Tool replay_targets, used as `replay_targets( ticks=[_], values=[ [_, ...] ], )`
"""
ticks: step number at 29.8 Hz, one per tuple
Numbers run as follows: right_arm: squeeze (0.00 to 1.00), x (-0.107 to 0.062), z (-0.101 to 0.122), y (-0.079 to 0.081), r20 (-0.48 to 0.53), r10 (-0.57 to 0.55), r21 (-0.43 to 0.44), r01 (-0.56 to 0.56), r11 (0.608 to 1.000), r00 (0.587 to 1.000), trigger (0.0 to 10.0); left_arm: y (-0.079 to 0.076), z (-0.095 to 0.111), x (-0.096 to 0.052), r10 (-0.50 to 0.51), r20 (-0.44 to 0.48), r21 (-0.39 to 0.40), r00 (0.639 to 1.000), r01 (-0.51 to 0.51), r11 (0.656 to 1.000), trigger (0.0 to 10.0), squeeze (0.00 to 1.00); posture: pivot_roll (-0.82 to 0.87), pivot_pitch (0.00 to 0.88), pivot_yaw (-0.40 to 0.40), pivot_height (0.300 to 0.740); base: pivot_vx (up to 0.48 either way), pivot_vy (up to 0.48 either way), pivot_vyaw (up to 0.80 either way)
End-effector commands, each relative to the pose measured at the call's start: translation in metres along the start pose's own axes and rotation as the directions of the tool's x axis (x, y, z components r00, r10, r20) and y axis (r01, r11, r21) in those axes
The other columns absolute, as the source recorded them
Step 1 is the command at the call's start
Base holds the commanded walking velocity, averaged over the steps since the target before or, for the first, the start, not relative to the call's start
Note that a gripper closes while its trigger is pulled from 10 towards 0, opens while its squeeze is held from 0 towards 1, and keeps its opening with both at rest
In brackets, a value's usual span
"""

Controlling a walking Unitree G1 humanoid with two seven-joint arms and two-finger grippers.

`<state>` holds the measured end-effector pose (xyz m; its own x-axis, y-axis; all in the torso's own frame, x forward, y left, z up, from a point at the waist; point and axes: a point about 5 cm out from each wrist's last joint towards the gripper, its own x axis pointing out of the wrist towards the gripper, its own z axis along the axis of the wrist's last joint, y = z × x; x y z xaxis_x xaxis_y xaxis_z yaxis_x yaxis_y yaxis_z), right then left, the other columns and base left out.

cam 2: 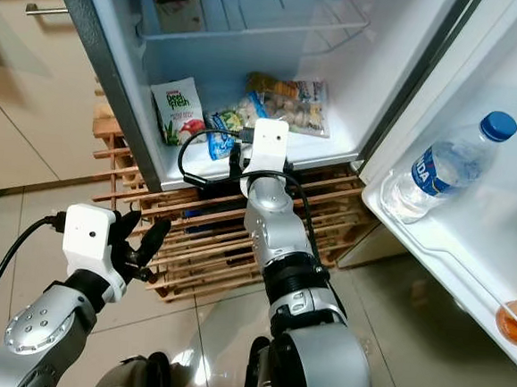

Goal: Restocking fridge

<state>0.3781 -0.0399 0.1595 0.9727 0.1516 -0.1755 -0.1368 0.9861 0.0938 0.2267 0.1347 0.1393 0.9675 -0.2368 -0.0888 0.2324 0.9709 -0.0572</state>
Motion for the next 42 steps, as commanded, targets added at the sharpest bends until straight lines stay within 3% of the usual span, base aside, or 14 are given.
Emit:
replay_targets(
  ticks=[1, 8, 17, 32, 38, 42],
  values=[
    [0.00, -0.018, -0.032, 0.062, -0.107, 0.150, 0.129, -0.136, 0.982, 0.983, 10.0, 0.000, -0.001, -0.003, 0.005, -0.003, -0.004, 1.000, -0.005, 1.000, 10.0, 0.00, -0.07, 0.270, -0.049, 0.736, 0.000, 0.000, 0.00],
    [0.00, -0.022, -0.036, 0.070, -0.143, 0.191, 0.169, -0.167, 0.971, 0.971, 10.0, 0.002, -0.001, -0.005, 0.015, -0.004, 0.000, 1.000, -0.015, 1.000, 10.0, 0.00, -0.06, 0.266, -0.056, 0.736, 0.000, 0.000, 0.00],
    [0.00, -0.018, -0.035, 0.070, -0.141, 0.194, 0.187, -0.166, 0.968, 0.971, 10.0, 0.002, 0.000, -0.005, 0.026, 0.002, 0.001, 1.000, -0.026, 1.000, 10.0, 0.00, -0.06, 0.259, -0.059, 0.736, 0.000, 0.000, 0.00],
    [0.00, -0.016, -0.031, 0.092, -0.116, 0.265, 0.191, -0.241, 0.952, 0.957, 10.0, 0.005, 0.000, -0.008, 0.041, 0.003, 0.006, 0.999, -0.041, 0.999, 10.0, 0.00, -0.04, 0.253, -0.072, 0.736, 0.000, 0.000, 0.00],
    [0.00, -0.013, -0.023, 0.088, -0.073, 0.268, 0.178, -0.252, 0.951, 0.961, 10.0, 0.004, 0.000, -0.008, 0.042, 0.003, 0.007, 0.999, -0.042, 0.999, 10.0, 0.00, -0.04, 0.253, -0.071, 0.736, 0.000, 0.000, 0.00],
    [0.00, -0.008, -0.009, 0.068, 0.025, 0.217, 0.147, -0.218, 0.965, 0.976, 10.0, 0.002, -0.002, -0.001, 0.019, 0.003, 0.003, 1.000, -0.019, 1.000, 10.0, 0.00, -0.07, 0.238, -0.063, 0.736, 0.000, 0.000, 0.00]
  ],
)
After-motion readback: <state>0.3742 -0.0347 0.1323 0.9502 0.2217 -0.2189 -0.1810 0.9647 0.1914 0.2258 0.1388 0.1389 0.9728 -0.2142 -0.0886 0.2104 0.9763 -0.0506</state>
